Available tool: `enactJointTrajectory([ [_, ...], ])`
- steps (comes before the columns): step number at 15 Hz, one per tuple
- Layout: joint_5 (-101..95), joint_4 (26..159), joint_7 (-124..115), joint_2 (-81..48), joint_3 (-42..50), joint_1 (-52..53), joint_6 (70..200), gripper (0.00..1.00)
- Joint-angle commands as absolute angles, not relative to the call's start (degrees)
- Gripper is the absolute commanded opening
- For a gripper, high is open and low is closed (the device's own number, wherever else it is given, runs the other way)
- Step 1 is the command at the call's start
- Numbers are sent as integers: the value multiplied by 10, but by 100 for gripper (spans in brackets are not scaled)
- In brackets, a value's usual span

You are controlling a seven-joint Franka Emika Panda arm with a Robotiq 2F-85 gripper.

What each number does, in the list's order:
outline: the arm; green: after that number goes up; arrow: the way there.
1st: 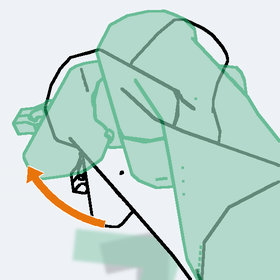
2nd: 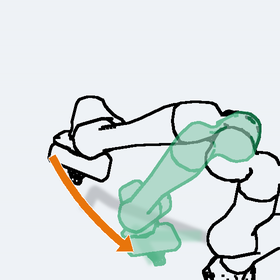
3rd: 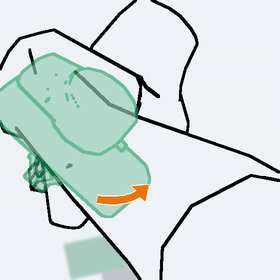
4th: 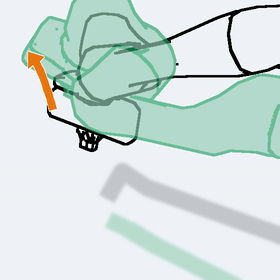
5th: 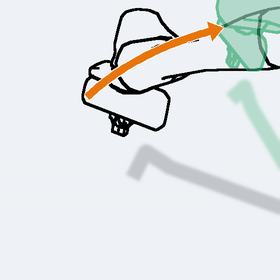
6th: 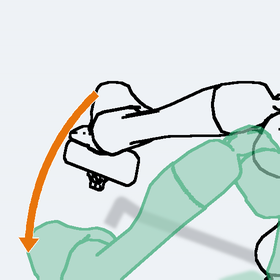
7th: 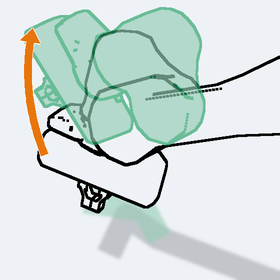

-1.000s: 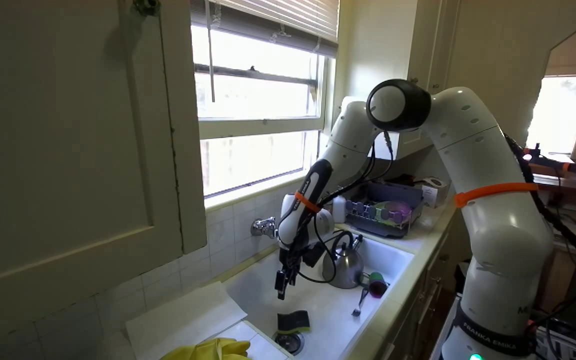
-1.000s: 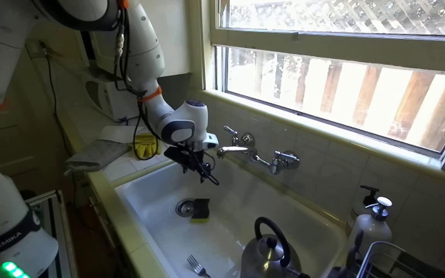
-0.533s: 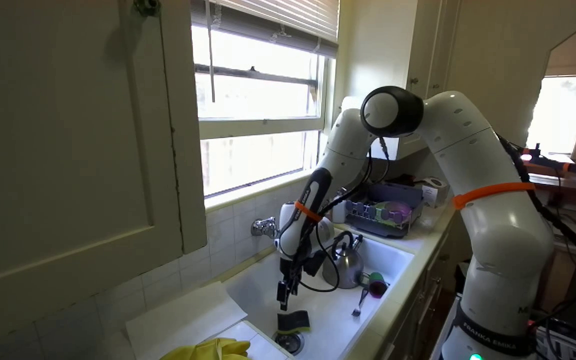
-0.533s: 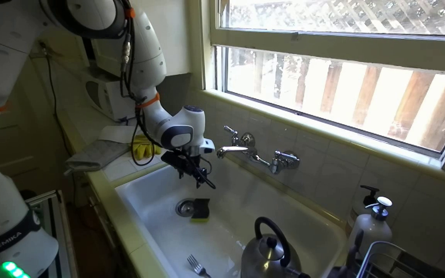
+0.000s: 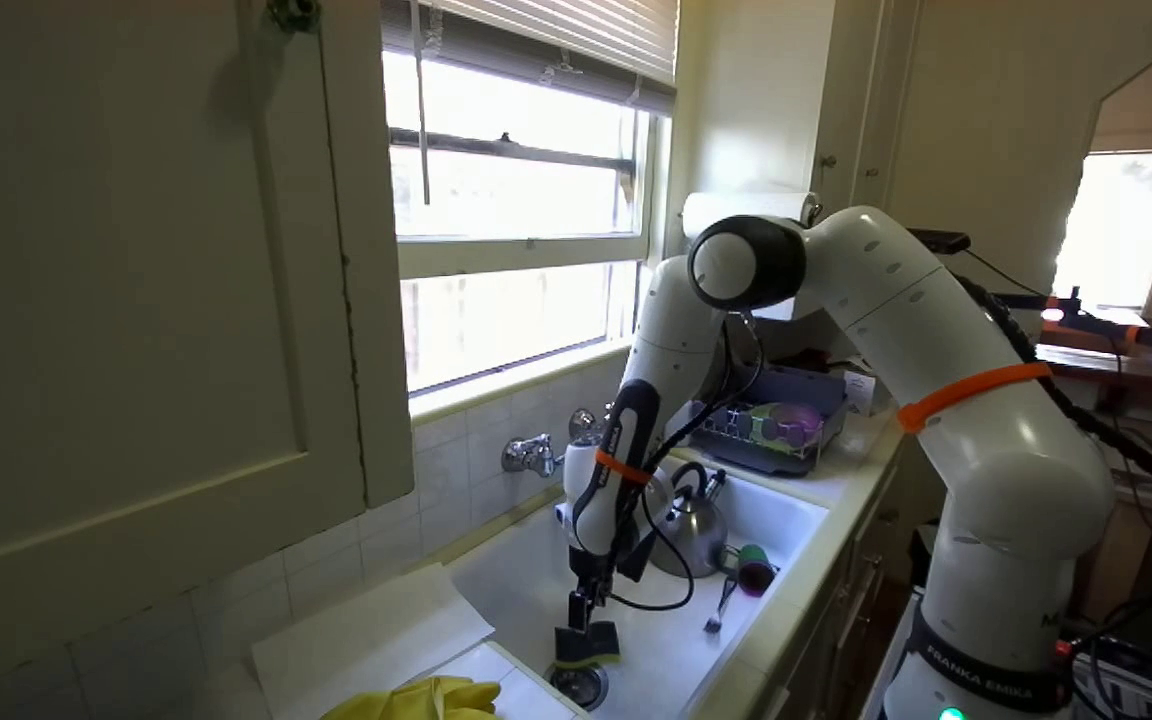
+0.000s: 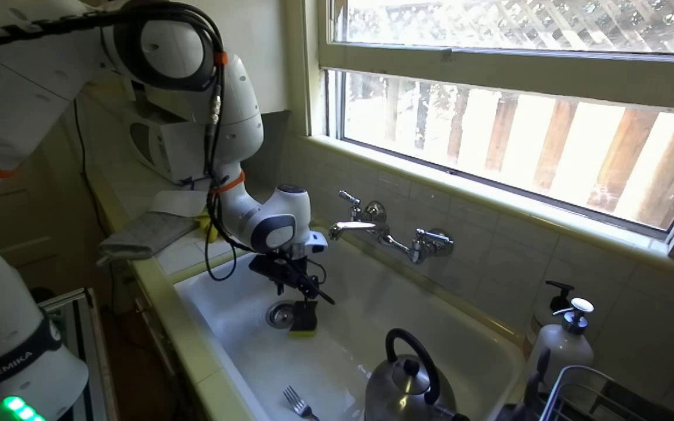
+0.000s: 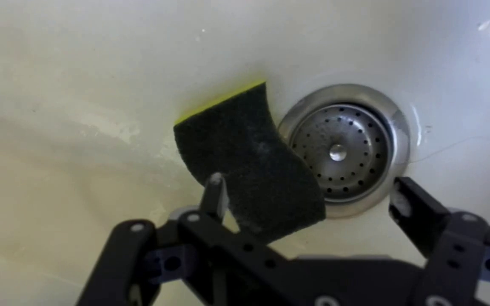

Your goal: Pick up the sponge from the sink and clean the handle of the tap on the right

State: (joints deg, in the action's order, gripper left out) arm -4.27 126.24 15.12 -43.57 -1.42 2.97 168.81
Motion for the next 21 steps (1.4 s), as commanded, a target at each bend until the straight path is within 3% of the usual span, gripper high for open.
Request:
enactJointTrajectory([
  [1, -79, 1222, 121, -489, 16, 65, 1732, 100],
  [10, -108, 1160, 124, -552, 37, 93, 1735, 100],
  [15, -119, 1144, 122, -570, 48, 103, 1730, 84],
  [17, -122, 1140, 122, -575, 52, 107, 1729, 89],
  [18, -123, 1137, 121, -578, 54, 108, 1729, 97],
  [21, -125, 1133, 121, -583, 57, 113, 1727, 100],
])
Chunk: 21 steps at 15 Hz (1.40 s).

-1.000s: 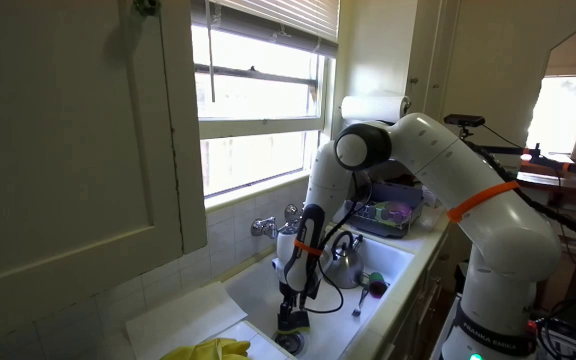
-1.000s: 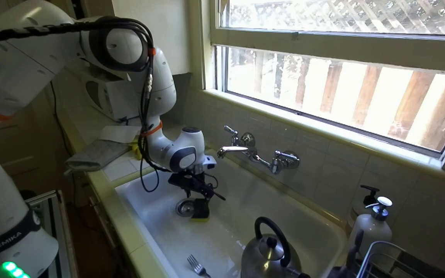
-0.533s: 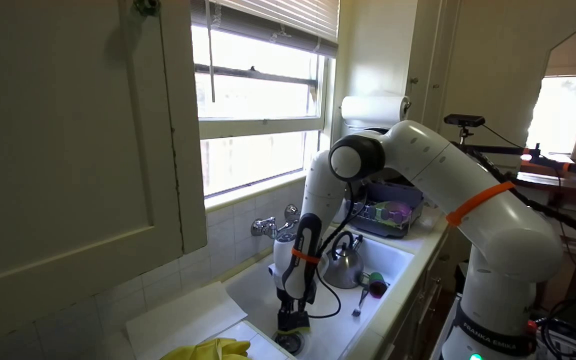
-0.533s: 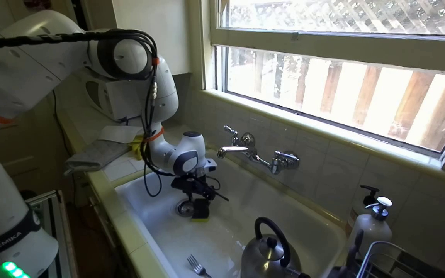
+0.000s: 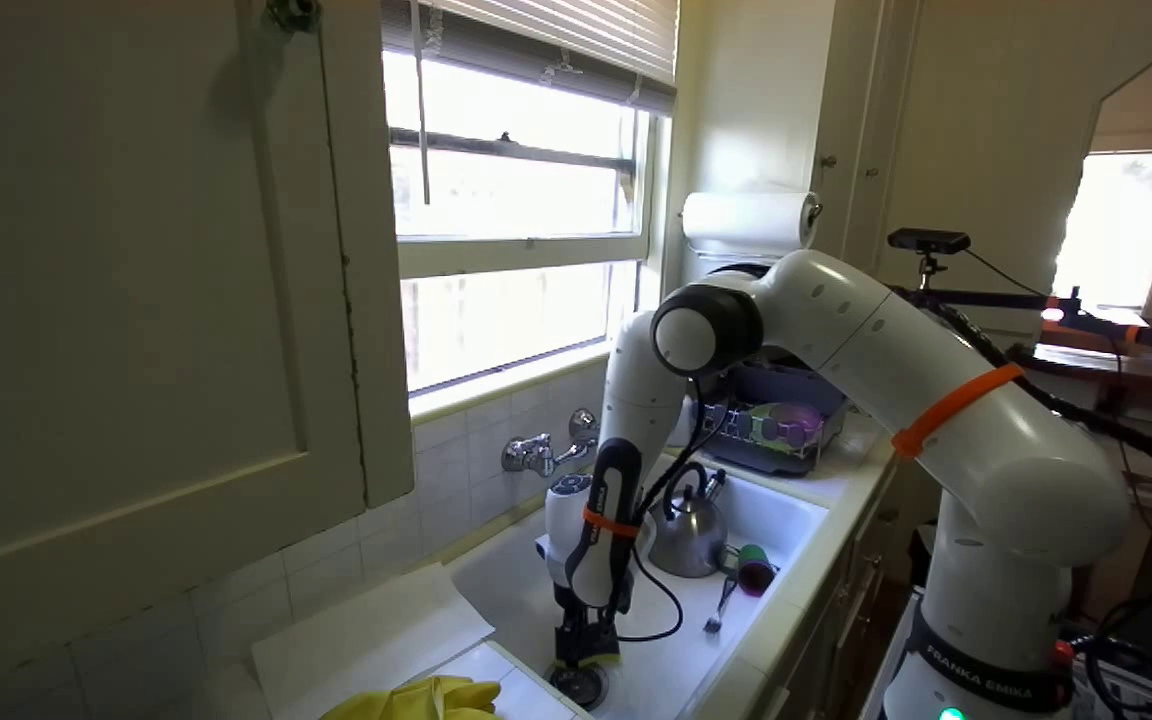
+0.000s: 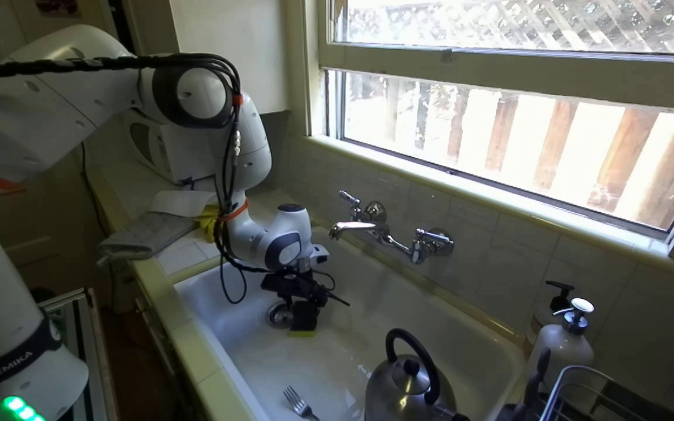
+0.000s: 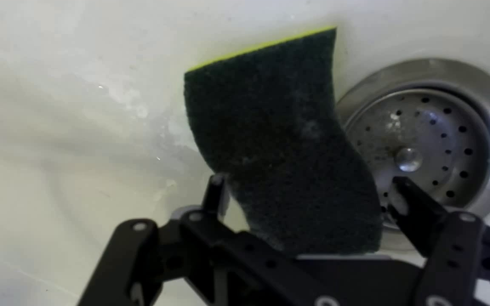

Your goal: Pick up the sponge from the sink and clean the handle of the tap on the right

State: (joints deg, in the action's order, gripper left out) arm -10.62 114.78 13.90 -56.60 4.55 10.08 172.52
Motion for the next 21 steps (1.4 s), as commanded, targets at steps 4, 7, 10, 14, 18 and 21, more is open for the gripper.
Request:
enactJointTrajectory([
  [4, -127, 1129, 122, -587, 60, 115, 1727, 72],
  [7, -127, 1130, 120, -586, 64, 119, 1729, 51],
  [10, -129, 1131, 120, -583, 68, 120, 1730, 31],
  [14, -132, 1138, 114, -574, 82, 131, 1734, 12],
  [18, -135, 1142, 109, -569, 89, 140, 1736, 18],
  [21, -135, 1151, 107, -558, 88, 143, 1739, 14],
])
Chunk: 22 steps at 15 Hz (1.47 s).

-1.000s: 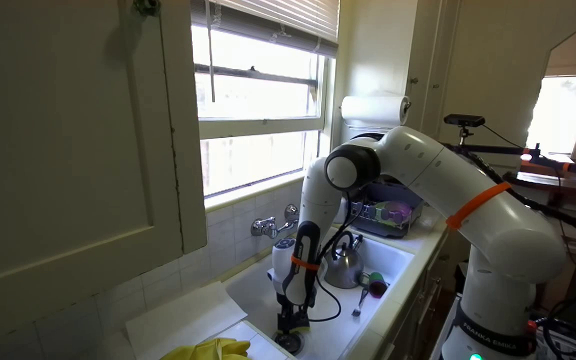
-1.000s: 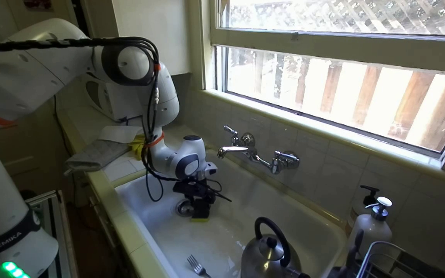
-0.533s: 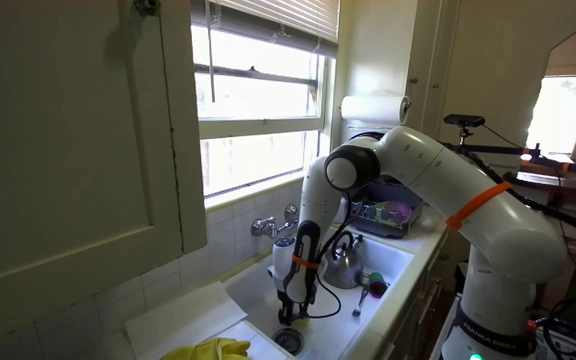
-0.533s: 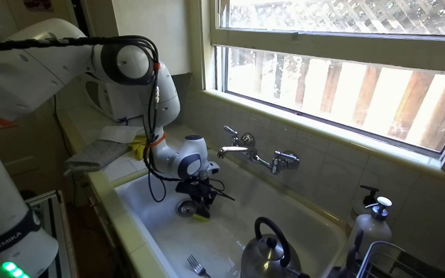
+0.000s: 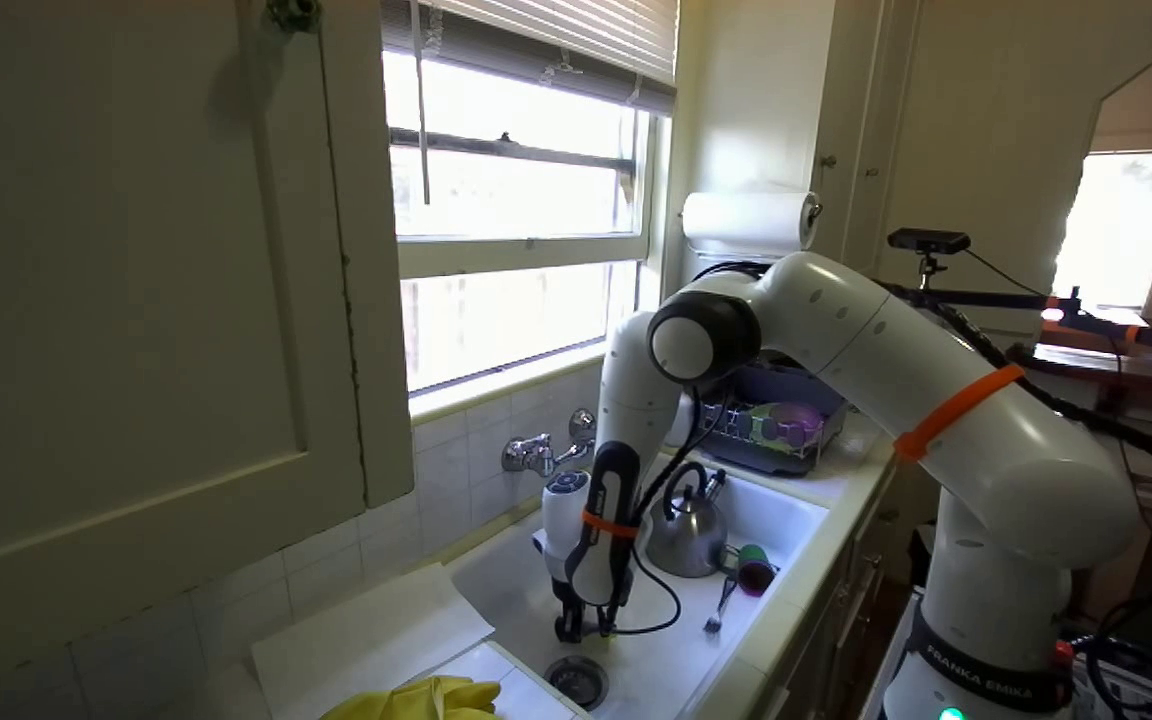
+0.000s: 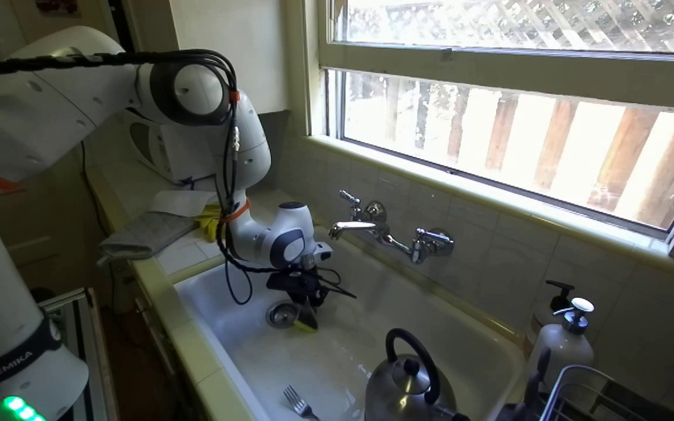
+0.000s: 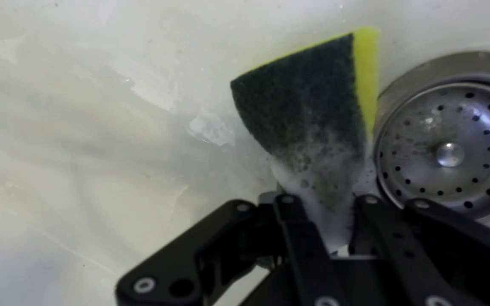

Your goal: Pick up the sponge from the sink and clean the handle of the tap on the right

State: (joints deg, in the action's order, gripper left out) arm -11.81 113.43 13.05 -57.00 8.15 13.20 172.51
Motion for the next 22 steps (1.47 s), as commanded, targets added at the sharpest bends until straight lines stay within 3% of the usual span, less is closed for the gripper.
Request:
enactJointTrajectory([
  [1, -135, 1159, 105, -549, 88, 145, 1739, 10],
  [4, -136, 1179, 102, -523, 89, 151, 1744, 4],
  [9, -137, 1201, 99, -486, 91, 154, 1744, 5],
  [10, -136, 1201, 98, -483, 91, 154, 1738, 29],
  [11, -136, 1201, 99, -481, 87, 151, 1735, 40],
  [17, -133, 1182, 115, -504, 54, 123, 1722, 86],
  [19, -131, 1178, 116, -514, 46, 116, 1720, 99],
  [22, -131, 1175, 121, -524, 33, 103, 1718, 100],
])
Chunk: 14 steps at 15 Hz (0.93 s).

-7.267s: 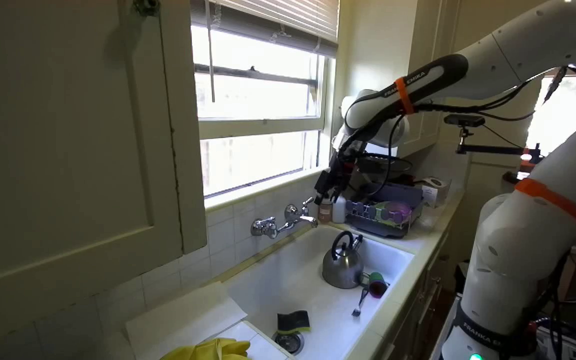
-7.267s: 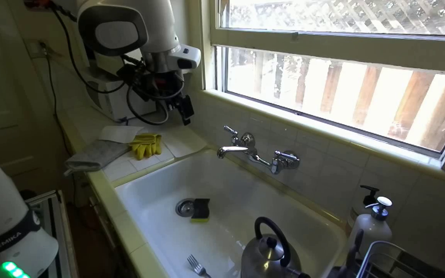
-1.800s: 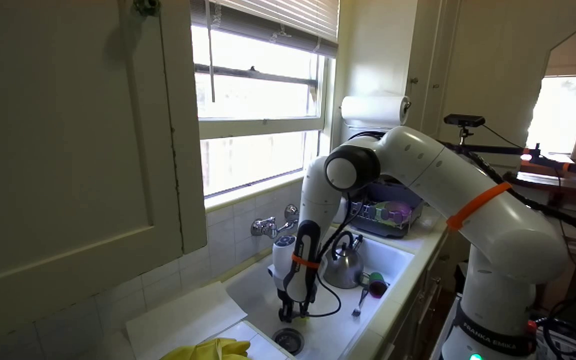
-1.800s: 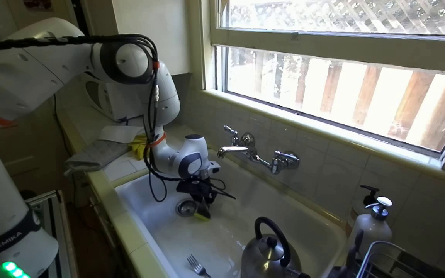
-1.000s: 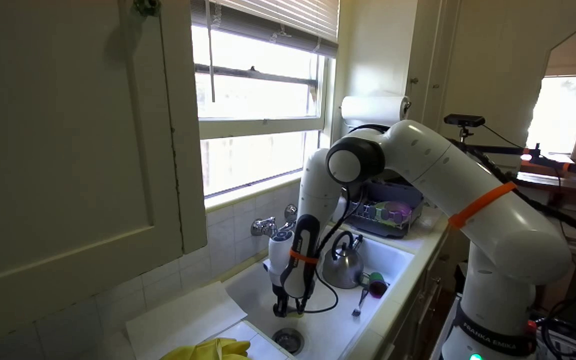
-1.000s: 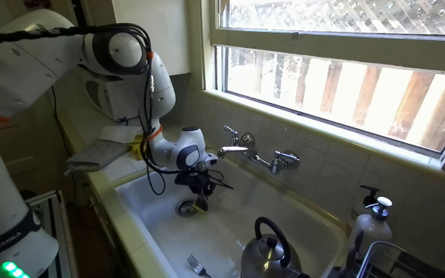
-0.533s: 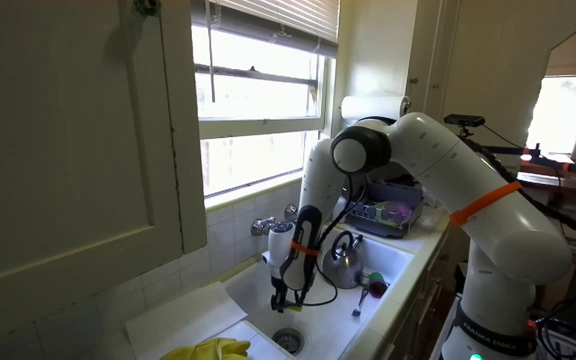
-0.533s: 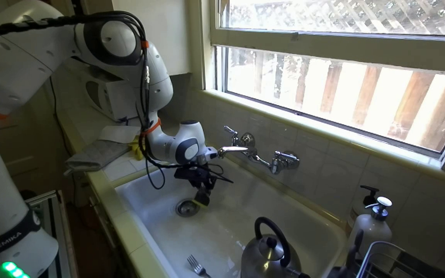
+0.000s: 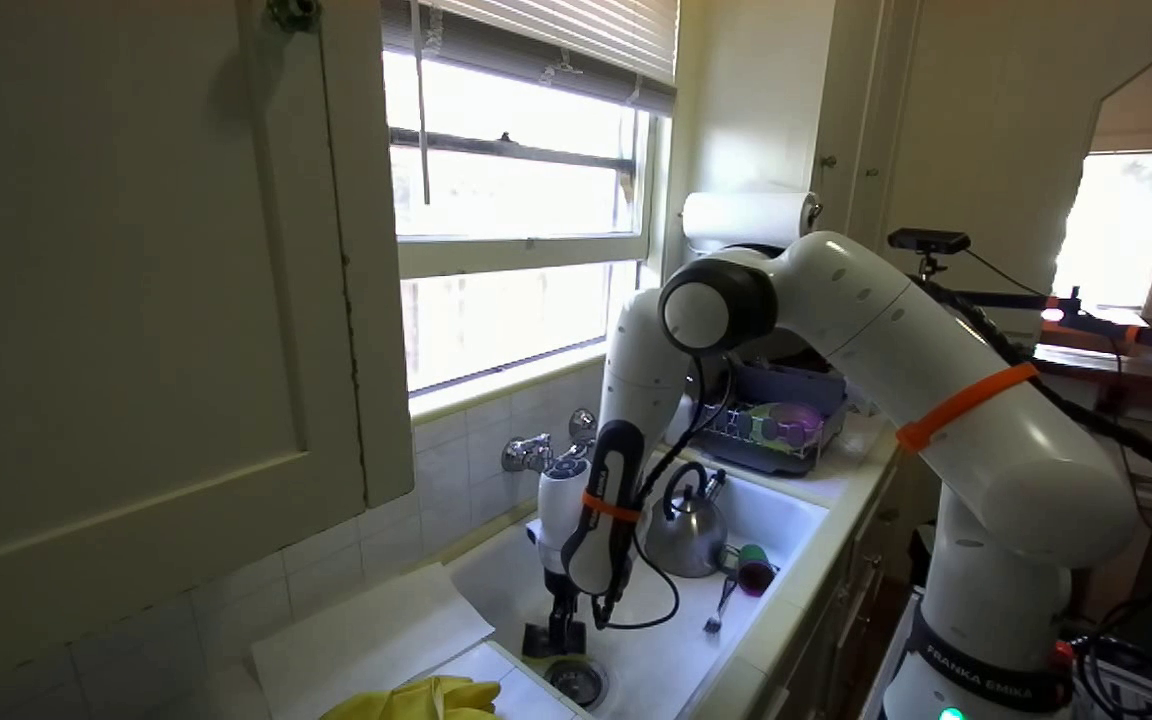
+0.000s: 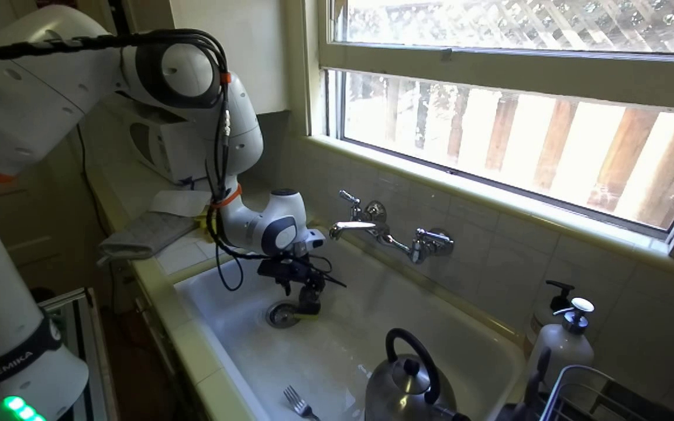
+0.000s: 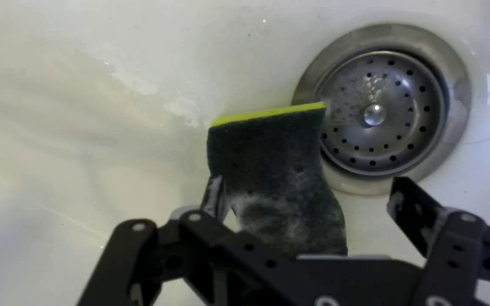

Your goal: Pick up the sponge from the sink and clean the handle of the tap on the right

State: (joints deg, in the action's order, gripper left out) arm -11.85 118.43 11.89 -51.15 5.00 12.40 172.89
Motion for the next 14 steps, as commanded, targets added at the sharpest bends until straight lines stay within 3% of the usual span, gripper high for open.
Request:
enactJointTrajectory([
  [1, -130, 1174, 121, -526, 30, 101, 1716, 100],
  [3, -129, 1172, 123, -530, 24, 95, 1715, 99],
  [5, -130, 1169, 117, -537, 31, 101, 1720, 89],
  [6, -129, 1170, 113, -539, 34, 102, 1740, 92],
  [7, -129, 1169, 110, -541, 38, 105, 1746, 87],
  [8, -128, 1167, 108, -543, 40, 106, 1751, 92],
  [14, -121, 1141, 96, -568, 43, 108, 1779, 99],
])
